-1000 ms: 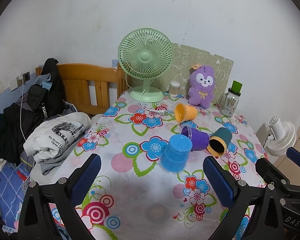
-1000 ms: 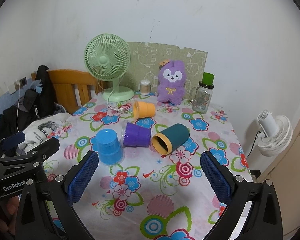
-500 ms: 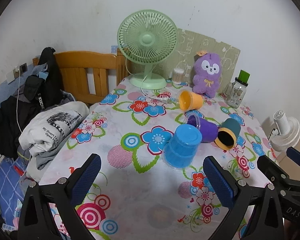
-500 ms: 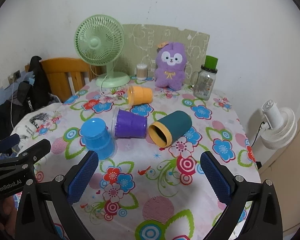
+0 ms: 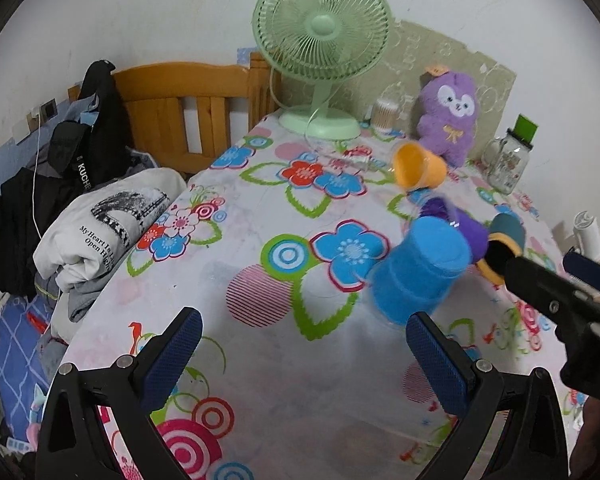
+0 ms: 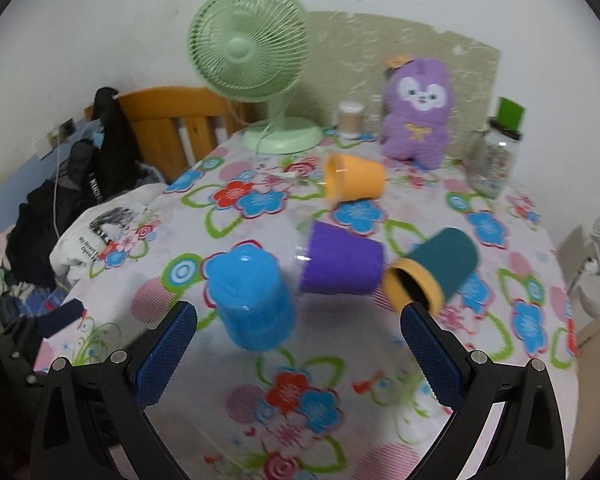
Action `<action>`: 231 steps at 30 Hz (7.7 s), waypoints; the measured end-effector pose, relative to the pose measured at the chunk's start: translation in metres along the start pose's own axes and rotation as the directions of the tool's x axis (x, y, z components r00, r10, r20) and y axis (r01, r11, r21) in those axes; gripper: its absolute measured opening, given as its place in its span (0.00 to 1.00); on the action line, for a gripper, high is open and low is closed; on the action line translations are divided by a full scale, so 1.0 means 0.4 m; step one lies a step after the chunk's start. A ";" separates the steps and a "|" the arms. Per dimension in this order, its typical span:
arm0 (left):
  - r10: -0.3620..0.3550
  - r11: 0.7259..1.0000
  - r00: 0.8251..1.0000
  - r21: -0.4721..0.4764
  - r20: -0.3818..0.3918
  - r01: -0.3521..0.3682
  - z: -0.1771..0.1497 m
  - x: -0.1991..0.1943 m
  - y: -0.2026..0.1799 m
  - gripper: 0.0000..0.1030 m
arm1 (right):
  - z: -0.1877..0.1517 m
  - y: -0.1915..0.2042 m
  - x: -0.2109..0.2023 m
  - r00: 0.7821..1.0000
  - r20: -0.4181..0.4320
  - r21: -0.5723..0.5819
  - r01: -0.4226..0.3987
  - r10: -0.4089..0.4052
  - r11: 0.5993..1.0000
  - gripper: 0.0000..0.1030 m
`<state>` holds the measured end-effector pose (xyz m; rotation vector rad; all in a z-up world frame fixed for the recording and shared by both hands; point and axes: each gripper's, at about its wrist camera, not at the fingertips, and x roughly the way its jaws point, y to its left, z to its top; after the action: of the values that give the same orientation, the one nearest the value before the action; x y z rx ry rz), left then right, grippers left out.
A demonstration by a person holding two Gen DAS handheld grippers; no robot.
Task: Flip cup upside down
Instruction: 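Move the right tool toward the blue plastic cup on the table, then close the right tool around the blue cup's body, then lift the blue cup with the right tool and carry it toward the left tool, then grasp the blue cup with the left tool while the right tool opens and releases it, then rotate the held blue cup with the left tool so its bottom faces up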
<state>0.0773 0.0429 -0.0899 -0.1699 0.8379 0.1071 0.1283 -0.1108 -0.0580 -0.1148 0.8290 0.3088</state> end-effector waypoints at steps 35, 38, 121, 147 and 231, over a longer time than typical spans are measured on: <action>-0.007 1.000 0.998 0.005 -0.061 0.008 -0.065 -0.002 -0.003 1.00 | -0.157 -0.058 -0.018 0.998 -0.036 0.042 -0.049 0.050 0.998 0.56; -0.010 1.000 0.998 0.007 -0.060 0.010 -0.079 -0.019 -0.007 1.00 | -0.195 -0.085 -0.049 0.999 -0.029 0.061 -0.030 0.032 0.998 0.56; -0.077 0.991 0.997 0.104 -0.020 0.079 -0.239 -0.196 -0.262 1.00 | -0.418 -0.223 -0.244 0.998 0.033 0.117 -0.050 0.046 0.992 0.91; -0.060 0.980 0.990 0.180 -0.127 0.082 -0.302 -0.105 -0.326 0.94 | -0.464 -0.322 -0.250 1.000 -0.004 0.237 -0.015 0.016 0.971 0.91; -0.117 0.978 0.991 0.165 -0.056 0.125 -0.181 -0.209 -0.213 0.49 | -0.427 -0.231 -0.183 0.997 -0.055 0.171 -0.045 0.055 0.984 0.91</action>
<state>-0.0174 -0.0569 -0.0659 -0.0642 0.8764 -0.0827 -0.0099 -0.2526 -0.1203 0.0562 0.9144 0.2819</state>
